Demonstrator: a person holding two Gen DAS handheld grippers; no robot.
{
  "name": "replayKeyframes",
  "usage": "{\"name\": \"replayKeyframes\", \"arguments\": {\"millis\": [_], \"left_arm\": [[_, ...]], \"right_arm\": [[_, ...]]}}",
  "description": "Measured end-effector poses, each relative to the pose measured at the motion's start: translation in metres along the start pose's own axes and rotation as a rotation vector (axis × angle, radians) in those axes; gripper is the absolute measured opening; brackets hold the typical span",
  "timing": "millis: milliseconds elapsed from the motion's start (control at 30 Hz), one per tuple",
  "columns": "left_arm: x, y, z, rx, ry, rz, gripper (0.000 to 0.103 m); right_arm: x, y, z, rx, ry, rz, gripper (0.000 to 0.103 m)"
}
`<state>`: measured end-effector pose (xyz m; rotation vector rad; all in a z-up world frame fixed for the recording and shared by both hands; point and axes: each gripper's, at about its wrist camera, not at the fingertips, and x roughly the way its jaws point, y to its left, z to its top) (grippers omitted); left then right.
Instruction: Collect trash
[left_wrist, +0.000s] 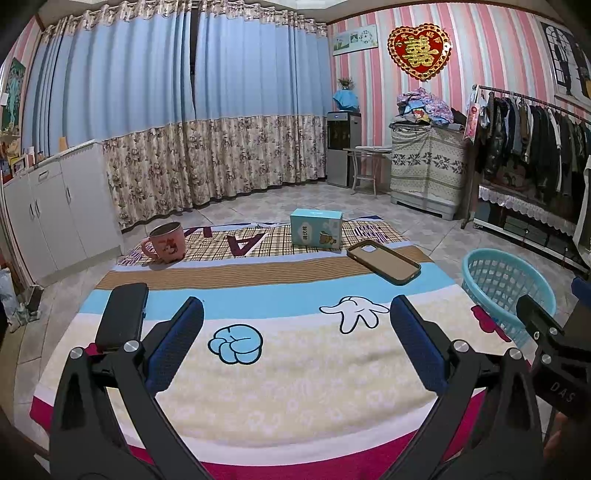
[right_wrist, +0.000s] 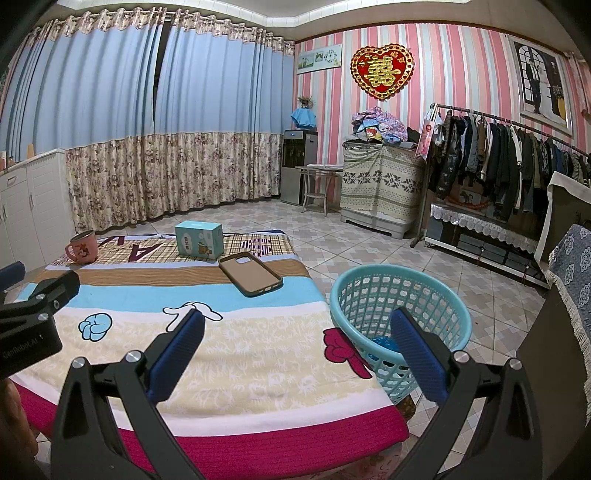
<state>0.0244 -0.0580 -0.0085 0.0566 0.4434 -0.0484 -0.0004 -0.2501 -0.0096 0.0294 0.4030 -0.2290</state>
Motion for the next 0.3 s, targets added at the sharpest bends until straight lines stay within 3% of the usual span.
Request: {"name": "replayKeyframes", "arguments": {"millis": [300], "left_arm": [[0.0034, 0.0006, -0.0007, -0.021, 0.014, -0.012, 0.098]], "right_arm": [[0.0001, 0.0001, 0.0006, 0.000, -0.001, 0.000, 0.098]]}}
